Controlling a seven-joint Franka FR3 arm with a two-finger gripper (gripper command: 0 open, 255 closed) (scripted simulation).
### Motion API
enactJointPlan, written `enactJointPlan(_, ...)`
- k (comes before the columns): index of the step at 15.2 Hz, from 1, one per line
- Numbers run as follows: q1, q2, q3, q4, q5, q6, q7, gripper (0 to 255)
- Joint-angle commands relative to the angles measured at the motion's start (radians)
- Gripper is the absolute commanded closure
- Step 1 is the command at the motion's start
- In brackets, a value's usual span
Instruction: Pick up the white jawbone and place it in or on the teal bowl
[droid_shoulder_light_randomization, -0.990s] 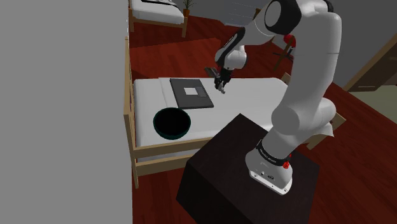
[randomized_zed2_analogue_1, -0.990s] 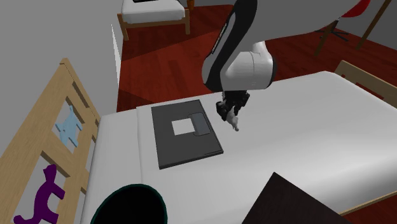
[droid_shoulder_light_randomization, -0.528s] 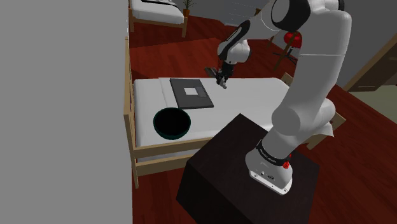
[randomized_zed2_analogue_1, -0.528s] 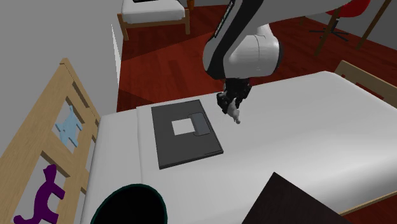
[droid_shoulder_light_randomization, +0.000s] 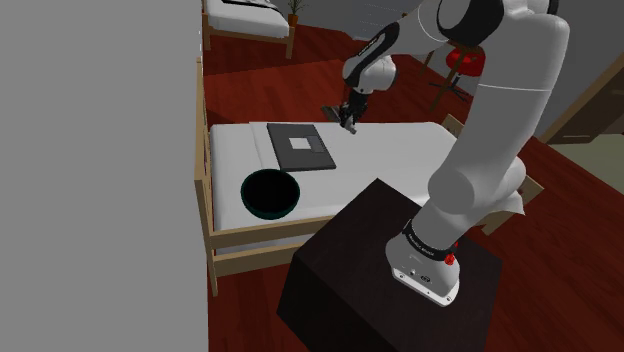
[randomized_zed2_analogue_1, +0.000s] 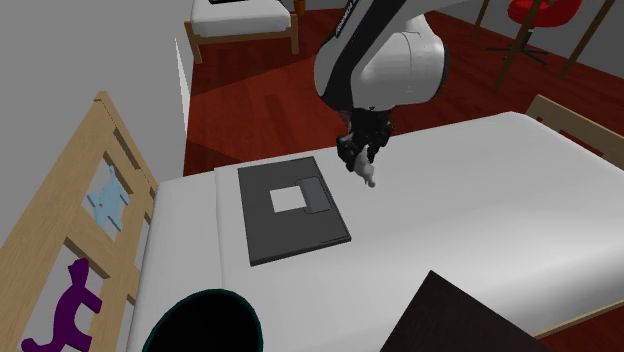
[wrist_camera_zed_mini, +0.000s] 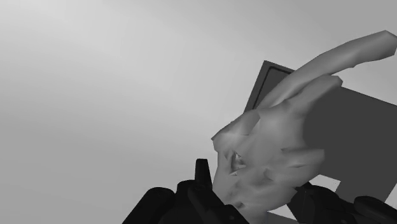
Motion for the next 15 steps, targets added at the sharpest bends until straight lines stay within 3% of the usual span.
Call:
enactJointPlan(1, 0.033, -0.037, 0.002, -0.058, -0.016, 0.023, 0.043, 255)
enactJointPlan(15, 0.28, -0.211, 0.075, -0.337, -0.146, 0.135, 0.459, 255)
